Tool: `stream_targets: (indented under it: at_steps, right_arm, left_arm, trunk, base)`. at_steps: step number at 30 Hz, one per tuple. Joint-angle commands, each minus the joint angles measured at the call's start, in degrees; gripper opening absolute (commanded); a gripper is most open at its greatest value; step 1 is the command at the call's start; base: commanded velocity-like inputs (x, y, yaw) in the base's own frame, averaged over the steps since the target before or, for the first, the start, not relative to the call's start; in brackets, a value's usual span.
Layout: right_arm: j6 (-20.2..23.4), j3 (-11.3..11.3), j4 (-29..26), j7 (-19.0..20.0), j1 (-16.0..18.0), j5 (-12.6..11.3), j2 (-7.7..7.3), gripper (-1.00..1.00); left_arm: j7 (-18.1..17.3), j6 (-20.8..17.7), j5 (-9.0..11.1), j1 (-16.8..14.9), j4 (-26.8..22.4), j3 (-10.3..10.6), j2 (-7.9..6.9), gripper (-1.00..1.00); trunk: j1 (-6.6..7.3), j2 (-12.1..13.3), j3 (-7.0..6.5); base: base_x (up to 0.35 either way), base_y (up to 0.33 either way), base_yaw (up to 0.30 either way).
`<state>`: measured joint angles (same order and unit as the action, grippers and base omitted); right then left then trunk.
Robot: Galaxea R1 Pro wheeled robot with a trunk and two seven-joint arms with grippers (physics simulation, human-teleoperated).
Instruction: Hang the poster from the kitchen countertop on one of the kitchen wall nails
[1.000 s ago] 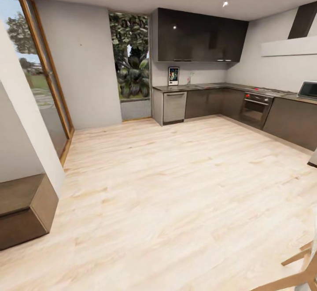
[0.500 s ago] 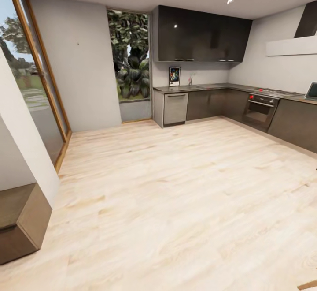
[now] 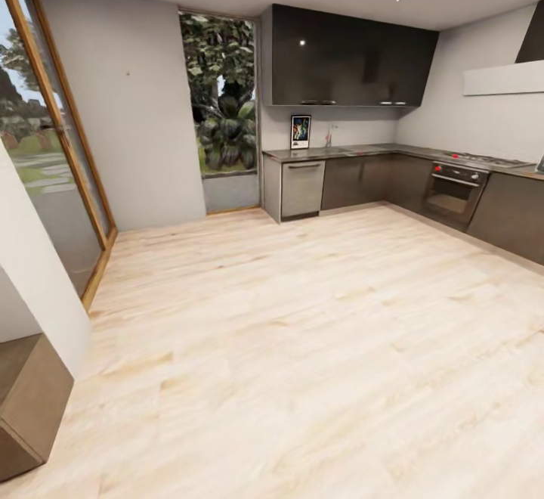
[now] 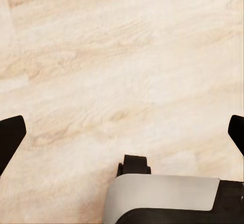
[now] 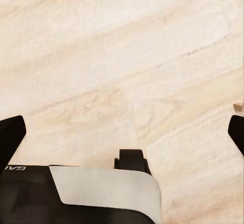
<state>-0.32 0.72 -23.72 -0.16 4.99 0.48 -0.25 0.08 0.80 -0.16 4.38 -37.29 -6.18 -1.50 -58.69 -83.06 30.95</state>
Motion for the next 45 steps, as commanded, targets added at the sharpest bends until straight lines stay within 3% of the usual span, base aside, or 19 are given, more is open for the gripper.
stream_targets:
  at_steps: [1,45]
  right_arm:
    - [-0.03,0.07,-0.01,-0.02,0.02,0.05,-0.02,1.0]
    - [-0.03,-0.01,-0.01,-0.02,0.03,0.05,-0.1,1.0]
  left_arm:
    - [0.01,0.08,-0.02,0.02,-0.06,-0.04,0.01,1.0]
    - [0.01,0.08,-0.02,0.02,-0.06,-0.06,-0.03,1.0]
  trunk:
    - [-0.04,-0.02,0.04]
    - [-0.04,-0.02,0.04]
  base:
    - [0.34,0.0,0.0]
    - [0.339,0.0,0.0]
